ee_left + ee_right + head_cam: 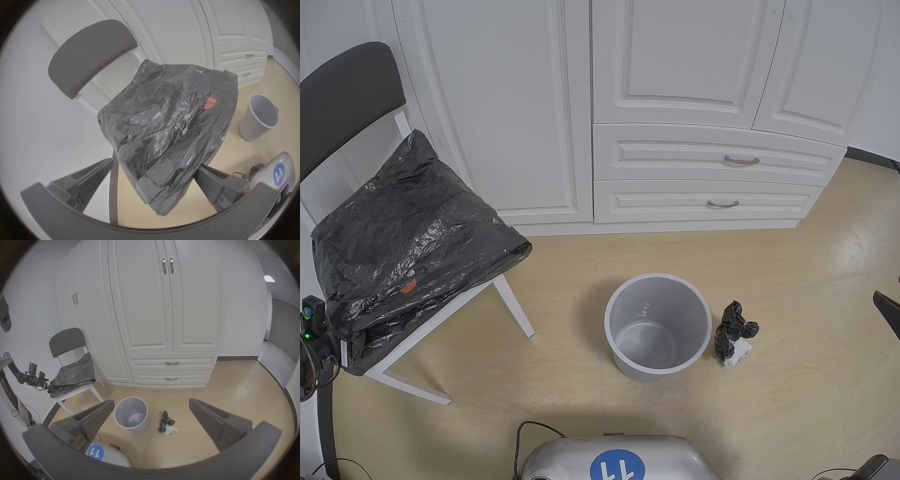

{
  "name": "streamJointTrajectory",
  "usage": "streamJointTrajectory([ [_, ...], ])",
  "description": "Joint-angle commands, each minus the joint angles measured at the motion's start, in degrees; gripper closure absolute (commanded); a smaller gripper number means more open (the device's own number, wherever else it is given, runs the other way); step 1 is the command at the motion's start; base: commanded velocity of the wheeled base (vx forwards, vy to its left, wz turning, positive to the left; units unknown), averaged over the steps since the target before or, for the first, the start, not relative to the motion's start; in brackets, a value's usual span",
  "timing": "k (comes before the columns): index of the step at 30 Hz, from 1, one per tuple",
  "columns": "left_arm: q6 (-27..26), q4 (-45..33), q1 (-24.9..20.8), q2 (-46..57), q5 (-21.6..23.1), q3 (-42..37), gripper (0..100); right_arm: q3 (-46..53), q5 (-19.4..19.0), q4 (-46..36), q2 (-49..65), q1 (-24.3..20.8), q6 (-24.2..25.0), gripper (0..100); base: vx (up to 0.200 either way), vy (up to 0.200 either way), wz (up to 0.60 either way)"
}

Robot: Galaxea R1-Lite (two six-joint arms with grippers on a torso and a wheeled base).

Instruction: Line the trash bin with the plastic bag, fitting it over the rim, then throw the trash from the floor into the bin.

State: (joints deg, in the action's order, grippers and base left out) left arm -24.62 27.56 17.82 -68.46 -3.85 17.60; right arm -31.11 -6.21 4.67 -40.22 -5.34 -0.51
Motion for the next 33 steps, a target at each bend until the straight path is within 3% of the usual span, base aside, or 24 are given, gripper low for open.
streamJointTrajectory([
  [1,-0.4,0.2,4.2,2.0,0.7,0.0,0,0.0,-0.1,0.1,0.2,0.0,0.0,0,0.0,0.0,0.0],
  [4,-0.6,0.4,7.8,3.0,3.0,0.5,0,-0.1,-0.1,0.1,0.0,0.0,0.1,0,0.0,0.0,0.0],
  [10,-5.2,-0.2,19.4,3.9,10.1,0.2,0,0.1,-0.2,0.0,-0.7,-0.5,0.8,0,0.0,0.0,0.0],
  [15,-5.3,-0.1,24.2,2.9,15.3,0.5,0,0.6,-0.1,-0.2,-0.7,-1.3,1.0,0,0.0,0.0,0.0],
  [23,-4.8,0.3,26.3,2.2,18.8,1.3,0,0.3,-0.1,0.0,-0.6,-1.3,2.3,0,0.0,0.0,0.0],
  [30,-5.1,0.8,26.6,-0.8,19.0,0.1,0,-0.1,-0.1,0.1,-0.3,-1.3,2.8,0,0.0,0.0,0.0],
  [33,-5.2,2.8,28.7,-2.6,19.1,-0.5,0,-0.2,-0.1,0.2,-0.2,-1.4,3.1,0,0.0,0.0,0.0],
])
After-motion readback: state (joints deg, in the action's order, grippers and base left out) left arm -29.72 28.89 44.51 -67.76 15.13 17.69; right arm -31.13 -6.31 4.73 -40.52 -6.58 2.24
